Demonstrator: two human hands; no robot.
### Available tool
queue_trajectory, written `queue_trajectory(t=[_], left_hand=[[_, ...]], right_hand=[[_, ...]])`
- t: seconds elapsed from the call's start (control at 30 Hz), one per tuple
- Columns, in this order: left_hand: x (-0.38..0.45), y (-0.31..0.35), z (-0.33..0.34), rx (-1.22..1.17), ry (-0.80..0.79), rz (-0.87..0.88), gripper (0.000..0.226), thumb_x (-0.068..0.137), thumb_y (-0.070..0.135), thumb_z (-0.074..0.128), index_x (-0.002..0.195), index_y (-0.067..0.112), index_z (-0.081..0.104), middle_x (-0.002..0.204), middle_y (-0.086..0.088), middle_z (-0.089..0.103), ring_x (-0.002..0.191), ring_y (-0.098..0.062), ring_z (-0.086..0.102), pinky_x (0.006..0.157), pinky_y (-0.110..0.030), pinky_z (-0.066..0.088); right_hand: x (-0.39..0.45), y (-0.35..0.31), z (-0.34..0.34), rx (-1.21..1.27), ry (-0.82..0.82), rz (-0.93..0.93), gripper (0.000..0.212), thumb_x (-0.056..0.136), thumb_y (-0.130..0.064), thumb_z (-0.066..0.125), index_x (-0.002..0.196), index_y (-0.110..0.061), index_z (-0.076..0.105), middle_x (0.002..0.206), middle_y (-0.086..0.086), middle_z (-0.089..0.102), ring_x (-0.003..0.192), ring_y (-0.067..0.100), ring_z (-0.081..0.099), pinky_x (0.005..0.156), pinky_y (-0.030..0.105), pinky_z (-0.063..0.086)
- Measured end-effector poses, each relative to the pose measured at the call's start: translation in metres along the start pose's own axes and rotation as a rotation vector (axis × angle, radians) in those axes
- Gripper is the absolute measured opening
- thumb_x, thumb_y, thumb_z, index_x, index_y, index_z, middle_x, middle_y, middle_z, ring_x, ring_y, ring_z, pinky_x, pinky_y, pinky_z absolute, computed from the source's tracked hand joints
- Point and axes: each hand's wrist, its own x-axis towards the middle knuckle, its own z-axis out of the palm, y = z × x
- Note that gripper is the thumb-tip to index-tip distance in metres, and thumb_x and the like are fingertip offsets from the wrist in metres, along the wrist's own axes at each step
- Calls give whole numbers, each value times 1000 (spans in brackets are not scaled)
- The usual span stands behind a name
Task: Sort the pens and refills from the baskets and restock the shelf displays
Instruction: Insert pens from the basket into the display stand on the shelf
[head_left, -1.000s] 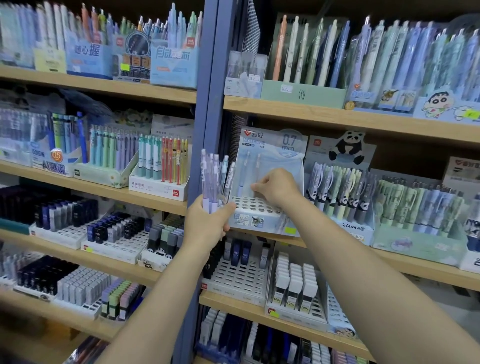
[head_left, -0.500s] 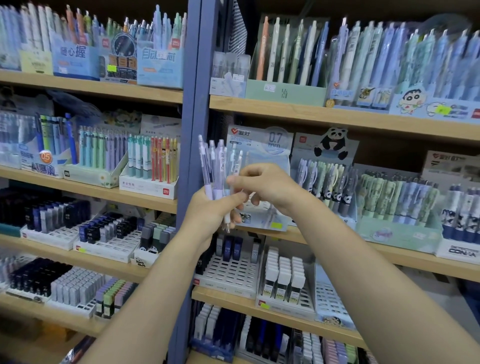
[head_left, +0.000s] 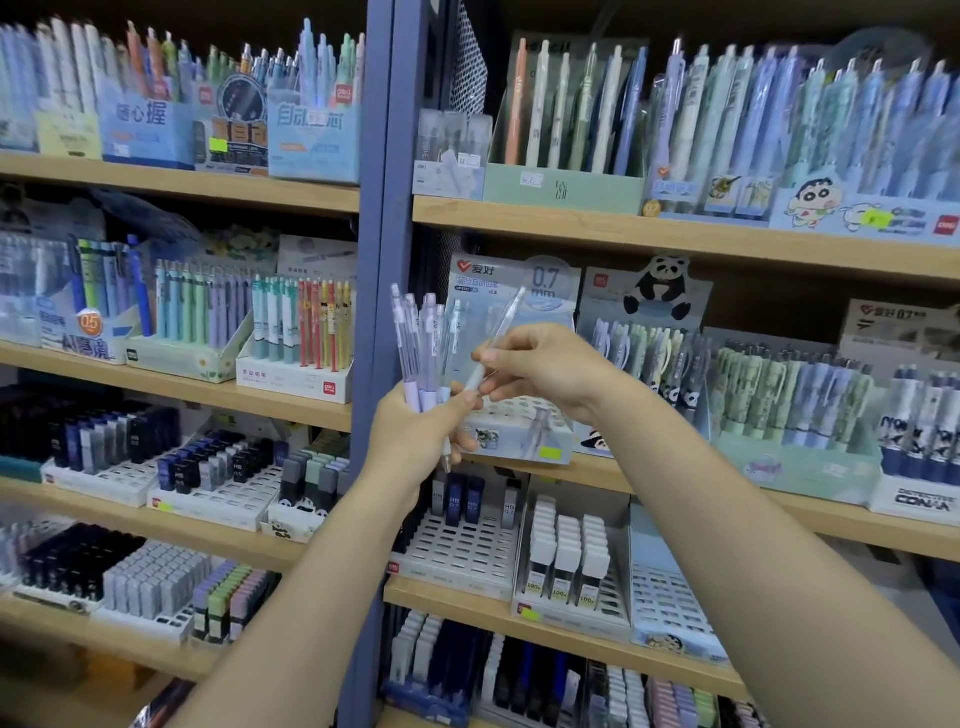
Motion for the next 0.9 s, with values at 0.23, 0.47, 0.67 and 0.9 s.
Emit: queue_trajectory(t=[0.23,0.47,0.67,0.9], left_hand=[[3,-4,-11,38,29,-61,11,95,10,62,103,5,56,68,-5,62,42,-15,46,41,-27,39],[5,-3,-7,-6,-35,-50,10,97,8,59,92,8,50,65,-5,63,46,-17,48,42,-26,38],[4,-3,-6,-144,-2,-69,16,97,14,66,107,4,60,80,-7,74,53,-17,62,43,-25,45],[3,-1,-6,-197,-28,-72,14,96,21,67,104,9,64,80,-8,74,50,-15,57,42,-23,43]], right_hand=[[36,15,-16,-209,366,-56,10,100,-5,56,100,-9,65,102,7,68,78,14,65,74,31,60],[48,32,-3,-418,370,-32,14,96,-6,61,85,-15,62,94,8,71,86,24,70,89,44,57],[51,34,-2,-473,363,26,18,96,-11,62,83,-1,69,84,17,72,86,32,70,87,49,57],[57,34,4,-644,316,158,26,94,-26,68,84,-2,69,84,14,70,78,29,65,74,35,54]])
